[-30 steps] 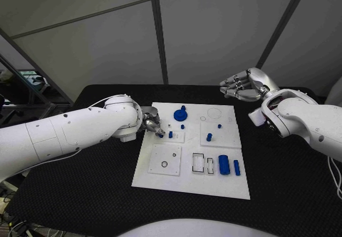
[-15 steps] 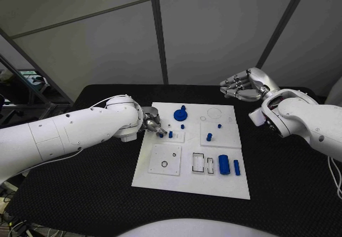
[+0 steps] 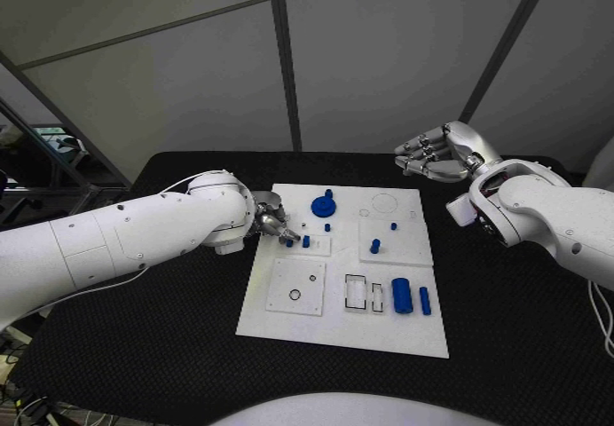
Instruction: Assemble the parts on the task board
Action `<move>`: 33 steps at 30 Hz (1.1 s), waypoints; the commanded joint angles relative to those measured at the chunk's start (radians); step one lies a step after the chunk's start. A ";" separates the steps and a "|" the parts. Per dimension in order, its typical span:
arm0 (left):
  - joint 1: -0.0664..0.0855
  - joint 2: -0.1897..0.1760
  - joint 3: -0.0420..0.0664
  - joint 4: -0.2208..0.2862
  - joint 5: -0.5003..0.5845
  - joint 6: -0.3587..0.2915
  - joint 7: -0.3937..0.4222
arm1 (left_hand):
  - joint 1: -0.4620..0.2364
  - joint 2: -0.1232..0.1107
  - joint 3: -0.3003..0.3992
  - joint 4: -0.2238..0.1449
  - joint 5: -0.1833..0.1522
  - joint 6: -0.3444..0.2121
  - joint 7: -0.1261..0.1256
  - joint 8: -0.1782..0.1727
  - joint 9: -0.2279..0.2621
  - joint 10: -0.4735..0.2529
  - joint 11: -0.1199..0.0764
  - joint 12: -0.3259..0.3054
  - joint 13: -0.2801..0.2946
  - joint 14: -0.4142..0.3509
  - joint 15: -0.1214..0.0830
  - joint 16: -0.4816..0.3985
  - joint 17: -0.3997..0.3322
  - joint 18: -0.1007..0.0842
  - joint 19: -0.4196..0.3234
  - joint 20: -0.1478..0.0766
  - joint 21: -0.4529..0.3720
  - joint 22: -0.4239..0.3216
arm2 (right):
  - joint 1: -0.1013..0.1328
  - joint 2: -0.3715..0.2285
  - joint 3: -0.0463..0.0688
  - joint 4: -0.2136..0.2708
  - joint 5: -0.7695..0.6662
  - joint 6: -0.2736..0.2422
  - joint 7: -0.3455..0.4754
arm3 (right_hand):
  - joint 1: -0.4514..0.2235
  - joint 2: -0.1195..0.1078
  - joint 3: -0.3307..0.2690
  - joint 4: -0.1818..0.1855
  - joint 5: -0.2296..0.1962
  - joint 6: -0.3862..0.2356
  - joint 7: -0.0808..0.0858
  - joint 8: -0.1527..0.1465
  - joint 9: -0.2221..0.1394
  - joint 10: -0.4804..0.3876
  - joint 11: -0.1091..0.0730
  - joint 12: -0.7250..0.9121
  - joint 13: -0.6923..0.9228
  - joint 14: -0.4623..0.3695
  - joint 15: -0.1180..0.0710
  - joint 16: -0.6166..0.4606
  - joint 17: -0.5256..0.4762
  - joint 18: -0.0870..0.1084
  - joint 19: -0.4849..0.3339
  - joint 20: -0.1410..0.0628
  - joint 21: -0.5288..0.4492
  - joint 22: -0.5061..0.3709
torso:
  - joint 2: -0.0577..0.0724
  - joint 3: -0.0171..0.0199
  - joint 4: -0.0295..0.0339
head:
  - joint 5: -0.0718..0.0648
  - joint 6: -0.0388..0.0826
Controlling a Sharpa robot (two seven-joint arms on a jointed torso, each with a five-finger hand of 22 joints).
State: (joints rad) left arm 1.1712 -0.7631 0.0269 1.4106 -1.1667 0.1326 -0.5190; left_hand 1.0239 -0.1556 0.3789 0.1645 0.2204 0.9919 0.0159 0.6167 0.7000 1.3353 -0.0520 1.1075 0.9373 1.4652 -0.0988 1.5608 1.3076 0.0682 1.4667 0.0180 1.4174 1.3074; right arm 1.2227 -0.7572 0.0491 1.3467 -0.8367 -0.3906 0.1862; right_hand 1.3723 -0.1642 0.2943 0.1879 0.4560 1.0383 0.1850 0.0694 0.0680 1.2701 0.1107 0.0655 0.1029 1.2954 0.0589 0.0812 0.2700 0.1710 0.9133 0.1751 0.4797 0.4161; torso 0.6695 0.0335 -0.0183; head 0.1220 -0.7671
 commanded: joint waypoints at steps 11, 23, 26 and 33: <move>-0.001 -0.008 0.001 0.005 0.030 -0.050 -0.003 | -0.039 0.010 -0.164 0.075 -0.005 0.009 -0.001 -0.008 0.001 0.001 0.002 0.004 -0.003 0.103 -0.003 0.004 0.256 -0.025 0.020 -0.007 0.003 0.111 | 0.002 0.002 0.000 -0.002 0.003 0.009 0.007 | -0.001 0.009 0.006 0.001 0.006 -0.006 -0.001 -0.002 0.000 -0.006 0.001 -0.001 -0.002 0.004 0.006 -0.007 -0.001 0.010 0.002 0.003 -0.004 -0.001 | 0.000 -0.0005 0.0002 | 0.000 0.001; -0.001 -0.023 0.011 0.002 0.218 -0.271 0.067 | 0.047 0.052 -0.284 0.121 -0.003 -0.113 0.055 -0.070 -0.028 -0.206 0.051 -0.223 -0.268 0.059 0.036 -0.097 0.150 0.030 -0.119 0.025 -0.240 -0.108 | 0.001 0.003 0.000 -0.005 -0.003 0.013 0.007 | -0.002 0.009 0.006 0.001 0.007 -0.006 0.000 -0.003 0.000 -0.007 0.001 -0.002 -0.002 0.003 0.006 -0.008 -0.001 0.010 0.003 0.003 -0.005 -0.002 | 0.000 0.0006 0.0002 | -0.006 0.005; 0.000 -0.023 0.013 0.001 0.250 -0.305 0.106 | 0.106 0.061 -0.302 0.115 -0.002 -0.201 0.107 -0.114 -0.065 -0.337 0.102 -0.302 -0.320 -0.151 0.083 -0.472 -0.206 0.092 -0.340 0.058 -0.596 -0.404 | 0.001 0.002 0.000 -0.007 -0.003 0.015 0.006 | -0.002 0.009 0.006 0.001 0.007 -0.006 0.000 -0.003 0.000 -0.007 0.001 -0.002 -0.002 0.003 0.006 -0.008 -0.001 0.010 0.003 0.003 -0.005 -0.002 | -0.001 0.0008 0.0006 | -0.008 0.009; 0.000 -0.002 0.013 0.001 0.275 -0.374 0.325 | 0.339 0.065 -0.272 0.028 0.001 -0.288 0.163 -0.167 -0.152 -0.498 0.161 -0.409 -0.414 -0.381 0.139 -0.762 -0.482 0.104 -0.466 0.114 -0.805 -0.545 | 0.001 0.002 0.000 -0.010 -0.004 0.015 0.006 | -0.002 0.009 0.006 0.001 0.007 -0.006 0.000 -0.003 0.000 -0.007 0.001 -0.002 -0.002 0.003 0.006 -0.008 -0.001 0.010 0.003 0.003 -0.005 -0.002 | 0.001 0.0002 -0.0011 | -0.019 0.018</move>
State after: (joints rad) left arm 1.1695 -0.7701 0.0389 1.4085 -0.9345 -0.1629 -0.3616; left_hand 1.3438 -0.0903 0.1012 0.2016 0.2161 0.7115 0.1767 0.4524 0.5536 0.8465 0.1061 0.7053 0.5287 1.0923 0.0377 0.8052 0.8324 0.1543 1.0099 0.1315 0.6212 0.7682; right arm 1.2223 -0.7558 0.0488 1.3370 -0.8377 -0.3827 0.1865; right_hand 1.3722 -0.1642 0.2943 0.1879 0.4560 1.0383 0.1850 0.0694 0.0680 1.2702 0.1107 0.0655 0.1020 1.2953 0.0590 0.0776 0.2698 0.1709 0.9133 0.1751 0.4797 0.4155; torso 0.6691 0.0340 -0.0180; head 0.1058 -0.7518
